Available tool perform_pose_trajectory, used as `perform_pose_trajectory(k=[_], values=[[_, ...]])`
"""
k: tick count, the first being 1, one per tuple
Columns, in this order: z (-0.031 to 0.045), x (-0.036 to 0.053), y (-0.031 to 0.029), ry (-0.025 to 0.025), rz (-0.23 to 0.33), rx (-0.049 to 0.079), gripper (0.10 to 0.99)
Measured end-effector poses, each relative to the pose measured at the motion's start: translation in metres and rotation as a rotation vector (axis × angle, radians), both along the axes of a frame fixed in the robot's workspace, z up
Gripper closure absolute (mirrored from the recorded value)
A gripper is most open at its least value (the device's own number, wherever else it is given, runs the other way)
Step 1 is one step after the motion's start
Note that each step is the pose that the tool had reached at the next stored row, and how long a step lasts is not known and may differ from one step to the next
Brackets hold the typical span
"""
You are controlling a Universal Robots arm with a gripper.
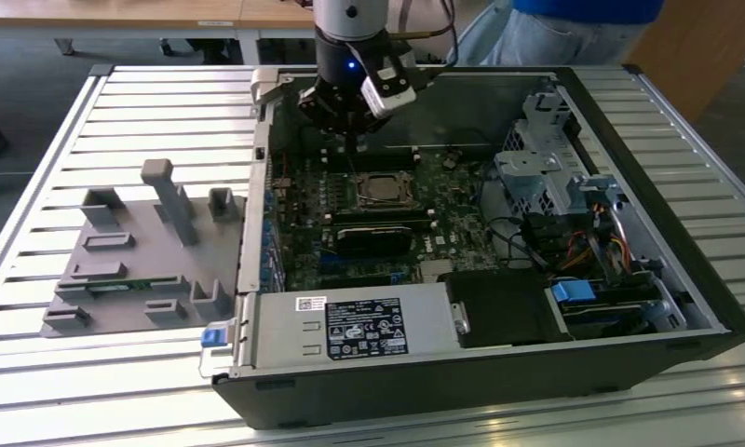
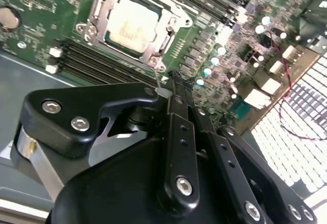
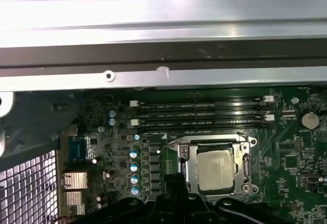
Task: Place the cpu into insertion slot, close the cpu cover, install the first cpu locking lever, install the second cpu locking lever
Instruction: 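Install the first cpu locking lever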
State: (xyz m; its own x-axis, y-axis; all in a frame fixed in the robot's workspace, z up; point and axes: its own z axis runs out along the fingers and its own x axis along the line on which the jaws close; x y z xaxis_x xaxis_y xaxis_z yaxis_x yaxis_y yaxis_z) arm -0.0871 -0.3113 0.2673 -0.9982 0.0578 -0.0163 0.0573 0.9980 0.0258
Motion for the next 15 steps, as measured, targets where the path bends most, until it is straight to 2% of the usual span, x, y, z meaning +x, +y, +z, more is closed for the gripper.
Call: perform_pose_trajectory(k=[8, 15], values=[[-0.0038, -0.0102, 0.0000, 0.0002, 0.001, 0.000, 0.980], [-0.0070, -0.0142, 0.0027, 0.0001, 0.004, 0.000, 0.980]])
